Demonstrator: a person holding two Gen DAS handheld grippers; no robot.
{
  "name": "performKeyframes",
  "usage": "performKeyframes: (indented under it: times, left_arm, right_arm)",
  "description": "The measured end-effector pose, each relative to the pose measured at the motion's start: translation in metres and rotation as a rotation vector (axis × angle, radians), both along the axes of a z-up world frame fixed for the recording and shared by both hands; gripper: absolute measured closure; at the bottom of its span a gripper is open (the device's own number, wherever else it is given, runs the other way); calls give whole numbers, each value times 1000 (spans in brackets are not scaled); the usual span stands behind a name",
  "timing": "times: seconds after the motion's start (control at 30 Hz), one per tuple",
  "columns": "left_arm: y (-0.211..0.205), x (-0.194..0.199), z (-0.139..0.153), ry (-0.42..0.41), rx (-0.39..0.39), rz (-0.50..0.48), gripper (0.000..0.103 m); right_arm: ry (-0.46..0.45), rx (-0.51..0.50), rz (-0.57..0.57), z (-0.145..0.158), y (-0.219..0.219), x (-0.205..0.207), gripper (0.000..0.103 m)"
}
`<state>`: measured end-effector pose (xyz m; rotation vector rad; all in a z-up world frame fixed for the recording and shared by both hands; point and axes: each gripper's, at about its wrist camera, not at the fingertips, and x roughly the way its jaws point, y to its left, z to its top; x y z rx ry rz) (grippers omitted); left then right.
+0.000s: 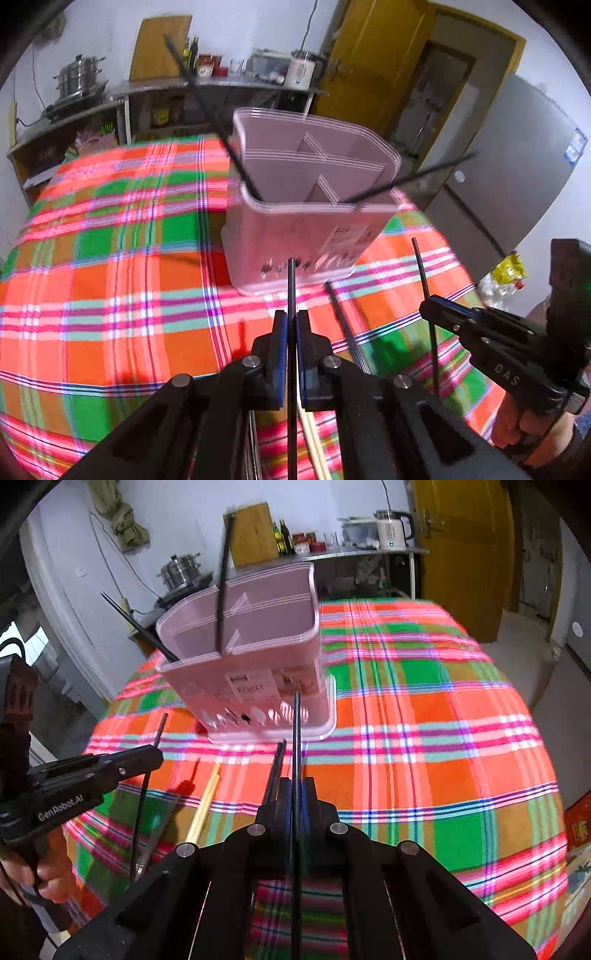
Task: Organize utensils
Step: 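Lift both chopsticks over the pink basket and open both tools to drop them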
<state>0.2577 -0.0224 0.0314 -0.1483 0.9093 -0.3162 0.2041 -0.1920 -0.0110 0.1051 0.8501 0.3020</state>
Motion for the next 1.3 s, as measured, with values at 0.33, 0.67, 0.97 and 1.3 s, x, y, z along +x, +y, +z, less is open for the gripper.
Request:
performKeyframes:
  times: [0.33,0.67,0.97,1.3]
  left_arm:
    - [-1,-24,69,-130,-30,-39,99]
    - [0,-42,100,-189,-35,-52,99]
    - [9,-49,113,-200,-39,-43,99]
    - [15,-44,127,-203,-50,-34,99]
  right_arm:
    - [-136,18,-5,62,-6,-24,98]
    - [-201,21,2,89,-4,-40,98]
    - [-225,28,25,102,0,-48,98]
    - [-253,44,51,118,10,-47,98]
